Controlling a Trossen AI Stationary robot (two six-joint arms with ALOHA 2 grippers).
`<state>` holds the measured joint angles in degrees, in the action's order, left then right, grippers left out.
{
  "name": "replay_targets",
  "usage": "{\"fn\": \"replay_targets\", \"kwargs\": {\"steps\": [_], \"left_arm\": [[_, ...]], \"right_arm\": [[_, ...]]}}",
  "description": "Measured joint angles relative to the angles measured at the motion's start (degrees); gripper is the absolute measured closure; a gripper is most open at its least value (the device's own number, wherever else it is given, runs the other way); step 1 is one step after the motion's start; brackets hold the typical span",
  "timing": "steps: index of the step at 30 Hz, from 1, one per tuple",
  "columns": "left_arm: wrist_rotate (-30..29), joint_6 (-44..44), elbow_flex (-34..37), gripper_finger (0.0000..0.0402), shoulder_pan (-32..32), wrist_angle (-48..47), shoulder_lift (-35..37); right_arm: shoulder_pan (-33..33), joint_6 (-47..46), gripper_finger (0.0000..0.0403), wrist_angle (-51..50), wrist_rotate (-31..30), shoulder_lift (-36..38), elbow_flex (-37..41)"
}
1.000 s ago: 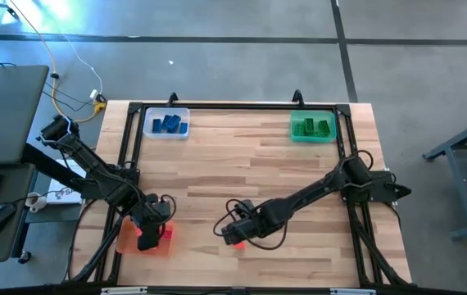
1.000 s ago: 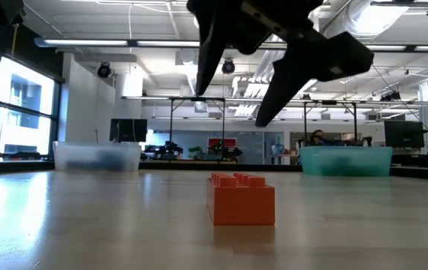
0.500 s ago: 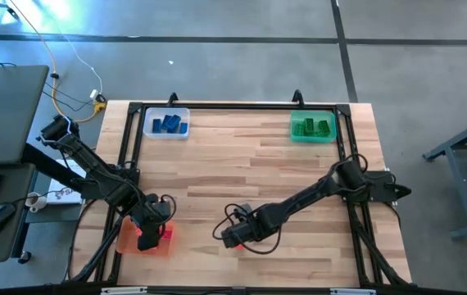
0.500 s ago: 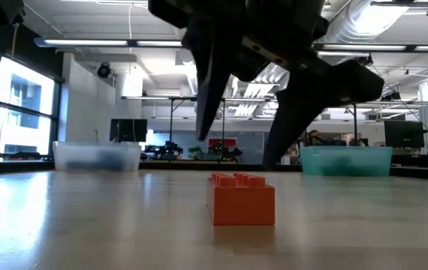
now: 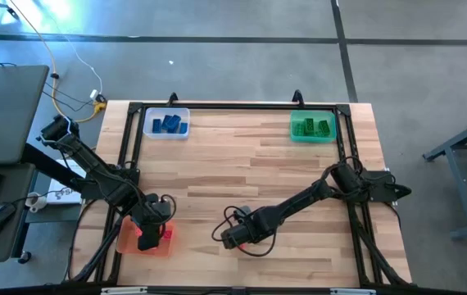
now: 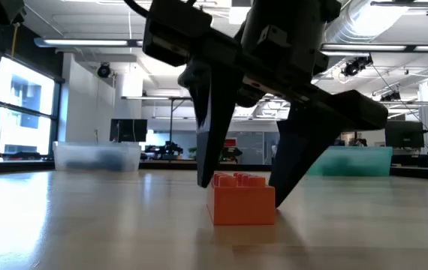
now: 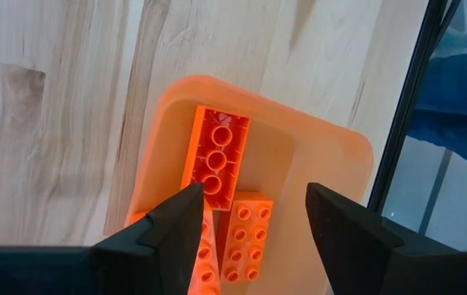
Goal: Sort & place blocks by color
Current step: Put the orange game piece into the orange bin
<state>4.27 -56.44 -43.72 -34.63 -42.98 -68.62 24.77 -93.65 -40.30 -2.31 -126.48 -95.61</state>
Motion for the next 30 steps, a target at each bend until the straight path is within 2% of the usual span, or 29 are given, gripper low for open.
{"fn": "replay_targets", "kwargs": {"steps": [7, 19, 25, 30], "left_arm": [[-0.1, 0.0, 0.0, 0.02, 0.0, 0.0, 0.0], [-1.8, 0.1, 0.0, 0.02, 0.0, 0.0, 0.0], [-2.2, 0.1, 0.0, 0.02, 0.0, 0.0, 0.0], [-2.2, 0.1, 0.0, 0.02, 0.0, 0.1, 0.0]], "right_arm": [[0.0, -0.4, 0.0179, -3.3, -1.8, 0.0, 0.0], [0.0, 2.8, 0.0282, -7.2, -0.6, 0.3, 0.5], [0.0, 7.6, 0.0285, -7.7, -0.2, 0.2, -0.5], [-0.7, 13.2, 0.0284, -9.5, -1.7, 0.1, -5.8]]}}
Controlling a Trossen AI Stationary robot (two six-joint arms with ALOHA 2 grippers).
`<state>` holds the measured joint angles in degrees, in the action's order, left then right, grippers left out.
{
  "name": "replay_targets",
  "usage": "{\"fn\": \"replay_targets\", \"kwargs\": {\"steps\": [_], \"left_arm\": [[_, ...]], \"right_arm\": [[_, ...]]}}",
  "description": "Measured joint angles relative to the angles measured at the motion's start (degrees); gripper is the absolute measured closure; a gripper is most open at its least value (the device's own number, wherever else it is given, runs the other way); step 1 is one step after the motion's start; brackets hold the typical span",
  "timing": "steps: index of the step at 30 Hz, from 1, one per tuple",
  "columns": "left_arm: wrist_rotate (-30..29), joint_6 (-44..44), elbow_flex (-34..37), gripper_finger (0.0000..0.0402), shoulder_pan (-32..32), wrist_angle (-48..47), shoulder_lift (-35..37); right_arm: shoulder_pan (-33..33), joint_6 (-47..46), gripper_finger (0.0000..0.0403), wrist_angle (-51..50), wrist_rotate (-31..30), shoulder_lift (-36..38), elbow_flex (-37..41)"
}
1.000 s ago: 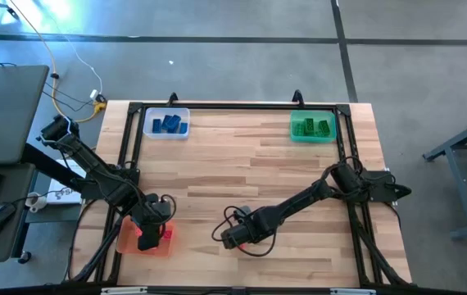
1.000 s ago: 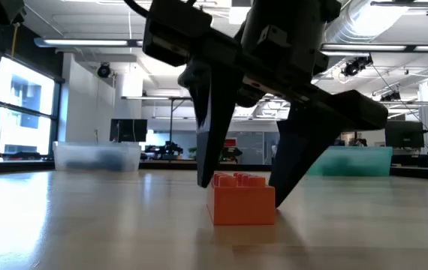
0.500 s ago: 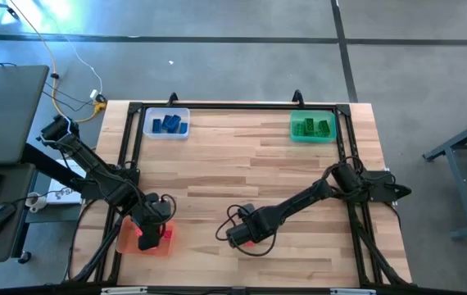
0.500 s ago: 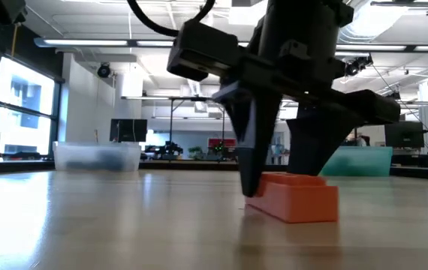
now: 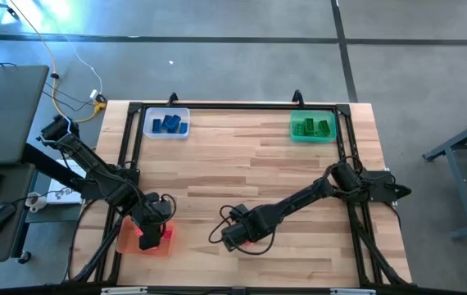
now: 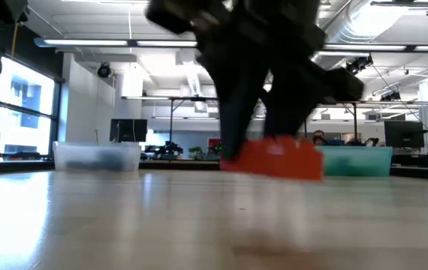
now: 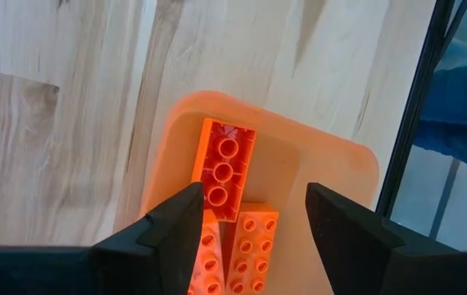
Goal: Sort & place blocks by color
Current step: Put the orange game piece into the orange bin
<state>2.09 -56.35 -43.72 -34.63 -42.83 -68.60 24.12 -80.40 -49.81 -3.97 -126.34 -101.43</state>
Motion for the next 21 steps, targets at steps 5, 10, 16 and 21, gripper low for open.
{"fn": "replay_targets", "kwargs": {"steps": [5, 10, 16, 21], "left_arm": [[-1.0, 2.2, 0.0, 0.02, 0.0, 1.0, 0.0], [-1.4, 3.4, 0.0, 0.02, 0.0, 1.4, 0.9], [-5.4, 6.9, 0.0, 0.02, 0.0, 9.2, 3.7], [-12.1, 10.6, 0.0, 0.02, 0.1, 16.0, 6.9]], "right_arm": [[-1.4, 7.8, 0.0286, -6.5, -5.7, 0.0, -9.1], [-2.9, 17.0, 0.0284, -14.1, -12.3, 0.0, -21.2], [-3.9, 25.5, 0.0285, -15.6, -16.6, 0.1, -32.1], [-3.9, 30.2, 0.0285, -9.4, -16.5, 2.8, -31.9]]}}
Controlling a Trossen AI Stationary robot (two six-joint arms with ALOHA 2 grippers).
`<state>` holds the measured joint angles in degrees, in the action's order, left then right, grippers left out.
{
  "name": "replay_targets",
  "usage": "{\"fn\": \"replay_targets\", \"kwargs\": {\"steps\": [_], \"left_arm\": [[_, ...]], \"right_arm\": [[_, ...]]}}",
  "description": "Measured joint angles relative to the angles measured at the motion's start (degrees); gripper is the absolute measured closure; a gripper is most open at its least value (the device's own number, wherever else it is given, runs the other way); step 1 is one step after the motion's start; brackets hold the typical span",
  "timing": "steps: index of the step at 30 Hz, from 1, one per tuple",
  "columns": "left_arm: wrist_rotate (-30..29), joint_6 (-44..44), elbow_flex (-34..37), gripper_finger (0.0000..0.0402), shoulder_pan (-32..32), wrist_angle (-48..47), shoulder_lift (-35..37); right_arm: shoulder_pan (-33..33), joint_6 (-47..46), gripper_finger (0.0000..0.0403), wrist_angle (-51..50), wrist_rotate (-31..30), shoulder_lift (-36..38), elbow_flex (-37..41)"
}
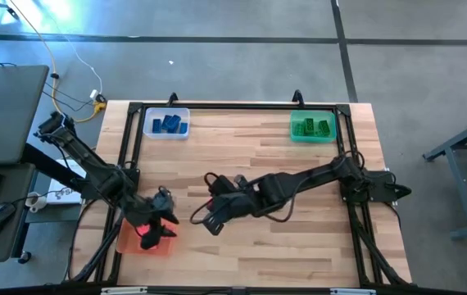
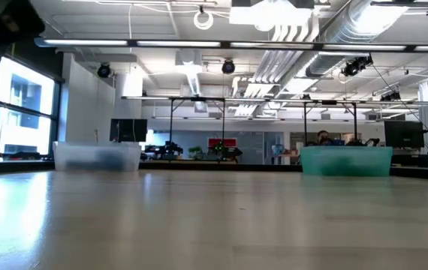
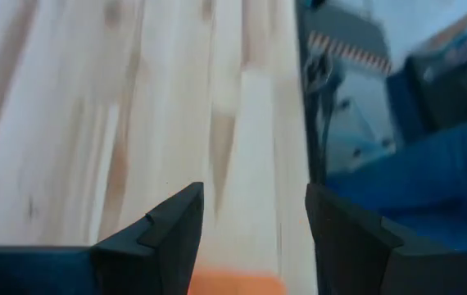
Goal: Sort & place blocks by color
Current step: Put the orange game piece into the orange bin
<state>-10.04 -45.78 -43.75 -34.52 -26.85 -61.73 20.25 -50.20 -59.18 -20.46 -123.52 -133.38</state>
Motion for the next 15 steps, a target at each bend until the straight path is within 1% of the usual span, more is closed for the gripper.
{"fn": "replay_targets", "kwargs": {"steps": [6, 9, 12, 15], "left_arm": [[-8.0, 4.5, 0.0, 0.02, 0.0, 8.5, 3.1], [-11.4, 7.3, 0.0, 0.02, 0.0, 13.3, 3.9], [-13.7, 10.6, 0.0, 0.02, 0.1, 19.2, 3.9], [-14.7, 13.6, 0.0, 0.02, 0.1, 24.9, 3.9]], "right_arm": [[0.4, 6.8, 0.0285, 7.3, 0.1, 1.7, -1.5], [0.5, 10.5, 0.0285, 13.8, 2.0, 2.1, -1.6], [0.5, 13.7, 0.0285, 18.4, 4.7, 2.2, -1.6], [0.5, 15.1, 0.0285, 20.6, 5.9, 2.2, -1.6]]}}
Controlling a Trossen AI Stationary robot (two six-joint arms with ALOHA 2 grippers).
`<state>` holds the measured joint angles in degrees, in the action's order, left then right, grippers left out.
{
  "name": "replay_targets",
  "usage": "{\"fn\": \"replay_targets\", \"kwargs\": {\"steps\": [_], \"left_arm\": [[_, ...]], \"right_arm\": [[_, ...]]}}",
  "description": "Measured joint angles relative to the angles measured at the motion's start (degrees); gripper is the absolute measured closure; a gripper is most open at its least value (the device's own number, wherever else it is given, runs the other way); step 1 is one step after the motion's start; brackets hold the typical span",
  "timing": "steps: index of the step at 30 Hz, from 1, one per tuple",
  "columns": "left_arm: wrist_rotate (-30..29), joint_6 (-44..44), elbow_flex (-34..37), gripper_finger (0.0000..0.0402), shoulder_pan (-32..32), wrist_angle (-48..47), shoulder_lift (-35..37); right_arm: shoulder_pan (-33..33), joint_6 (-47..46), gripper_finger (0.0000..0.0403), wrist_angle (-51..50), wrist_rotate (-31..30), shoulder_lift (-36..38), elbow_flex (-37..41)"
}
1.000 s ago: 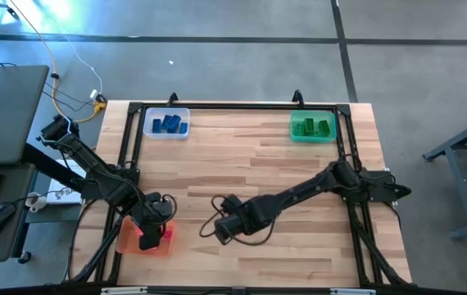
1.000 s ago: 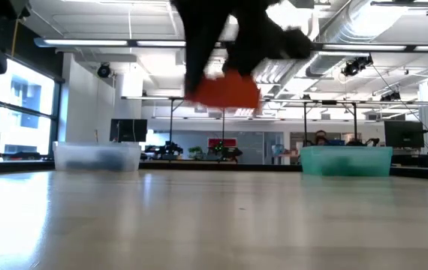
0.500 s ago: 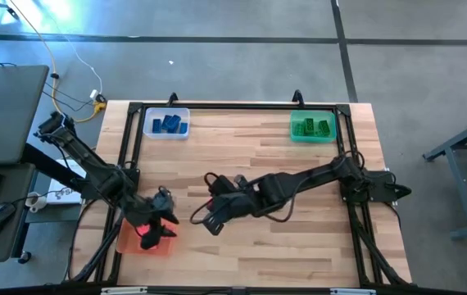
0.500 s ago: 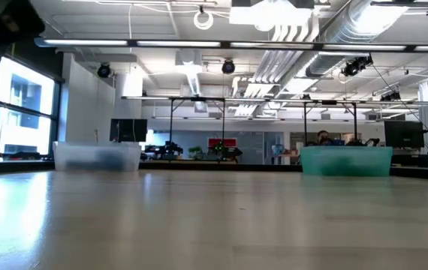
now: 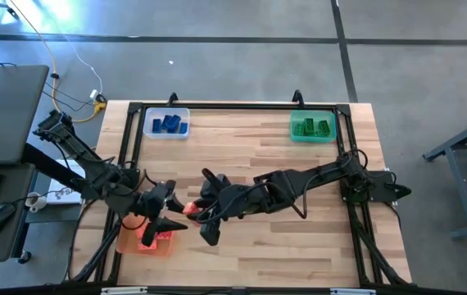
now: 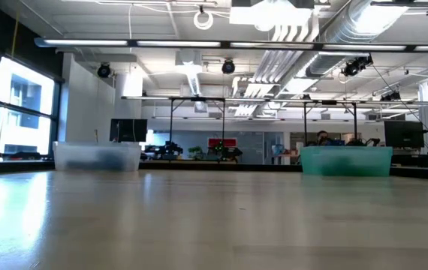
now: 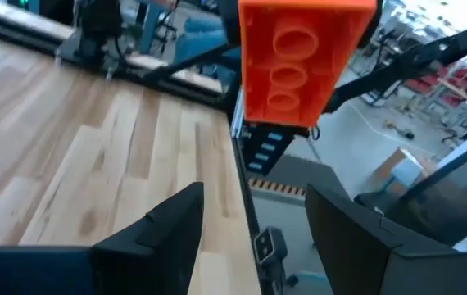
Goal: Sort & place blocks by color
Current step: Put the orange game piece into the orange bin
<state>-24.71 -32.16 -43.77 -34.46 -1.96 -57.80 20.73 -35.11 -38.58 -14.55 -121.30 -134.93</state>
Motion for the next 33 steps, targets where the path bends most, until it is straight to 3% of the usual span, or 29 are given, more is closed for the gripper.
{"fn": "replay_targets", "kwargs": {"steps": [7, 16, 22, 33], "left_arm": [[-1.4, 2.4, 0.0, 0.02, 0.5, 4.6, 0.0], [0.3, 2.4, 0.0, 0.02, 2.0, 6.7, 0.0], [4.6, 2.4, 0.0, 0.0199, 2.7, 9.2, 0.0], [4.8, 3.9, 0.0, 0.0184, 4.7, 9.7, 0.0]], "right_arm": [[0.0, 2.2, 0.0285, 3.2, 3.0, 0.0, 0.0], [0.0, 2.2, 0.0284, 2.2, 2.3, 0.0, 0.0], [0.0, 2.2, 0.0284, 1.5, 1.1, -0.1, 0.0], [0.0, 2.0, 0.0284, 1.4, -0.1, -0.1, 0.0]]}}
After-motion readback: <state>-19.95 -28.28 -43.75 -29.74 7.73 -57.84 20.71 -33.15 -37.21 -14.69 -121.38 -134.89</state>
